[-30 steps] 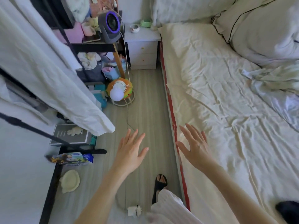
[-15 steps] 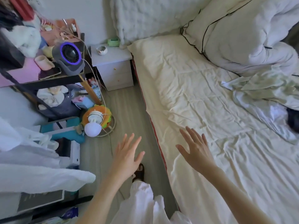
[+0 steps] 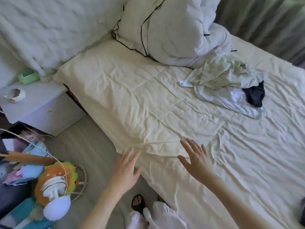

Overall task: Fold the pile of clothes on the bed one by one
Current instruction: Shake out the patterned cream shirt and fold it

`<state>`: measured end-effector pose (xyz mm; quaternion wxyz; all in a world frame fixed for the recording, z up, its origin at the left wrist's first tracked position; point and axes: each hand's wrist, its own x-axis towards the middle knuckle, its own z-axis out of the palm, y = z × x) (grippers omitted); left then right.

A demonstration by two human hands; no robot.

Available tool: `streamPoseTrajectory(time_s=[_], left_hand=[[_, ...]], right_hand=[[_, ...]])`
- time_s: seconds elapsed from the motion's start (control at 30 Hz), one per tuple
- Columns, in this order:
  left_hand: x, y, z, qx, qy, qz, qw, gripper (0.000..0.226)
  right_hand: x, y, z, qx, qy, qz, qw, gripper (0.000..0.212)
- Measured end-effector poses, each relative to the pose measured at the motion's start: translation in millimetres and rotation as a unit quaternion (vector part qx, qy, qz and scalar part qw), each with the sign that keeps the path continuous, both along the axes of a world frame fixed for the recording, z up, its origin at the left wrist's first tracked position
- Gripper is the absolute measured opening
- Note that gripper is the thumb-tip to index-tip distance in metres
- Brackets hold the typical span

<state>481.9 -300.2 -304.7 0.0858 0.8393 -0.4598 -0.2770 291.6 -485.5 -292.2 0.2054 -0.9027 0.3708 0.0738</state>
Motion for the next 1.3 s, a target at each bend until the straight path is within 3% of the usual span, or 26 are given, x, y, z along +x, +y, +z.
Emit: streamPoseTrajectory(time_s=[0.37,0.53,0.6,0.7,0.87,1.1,1.17,1.23,1.3], left_hand=[[29.0,-226.6,-107.3,0.070,0.024,-0.089,0.993,0.055],[47.7,-336.7,-185.2,0.091,-0.023,-0.150,0.984,0.059],[59.0,-376.4,-215.4,0.112,-0.049,-0.172,0.978,0.070],[73.7,-423.1,-255.5,0.159,-0.065,-0.182,0.968,0.105],[76.0,-444.6,-312.1,0.218,-0.091,-0.162,0.958,0.121],[73.3,-443.5,-326.3,0.236,-0.140,-0.167,0.947,0.126],[72.2,-443.3,-322.4,0.244,-0.145,-0.168,0.944,0.125],[69.5,-444.8,-319.9,0.249,-0.148,-0.169,0.942,0.124],[68.1,-445.7,-317.2,0.254,-0.150,-0.172,0.940,0.124]], right_hand=[[30.5,-238.8,-91.8,-0.014,0.077,-0.063,0.995,0.058],[47.0,-352.0,-154.4,-0.030,0.109,-0.082,0.990,0.054],[55.3,-392.9,-178.4,-0.060,0.127,-0.073,0.987,0.053],[67.7,-448.0,-207.6,-0.113,0.140,-0.063,0.982,0.051],[84.9,-525.0,-244.5,-0.184,0.153,-0.055,0.969,0.061],[104.2,-575.7,-276.3,-0.219,0.143,-0.083,0.962,0.076],[103.3,-579.0,-281.9,-0.222,0.138,-0.080,0.962,0.062],[99.4,-580.8,-285.1,-0.240,0.128,-0.082,0.959,0.034],[95.2,-581.8,-286.6,-0.250,0.115,-0.087,0.957,0.026]])
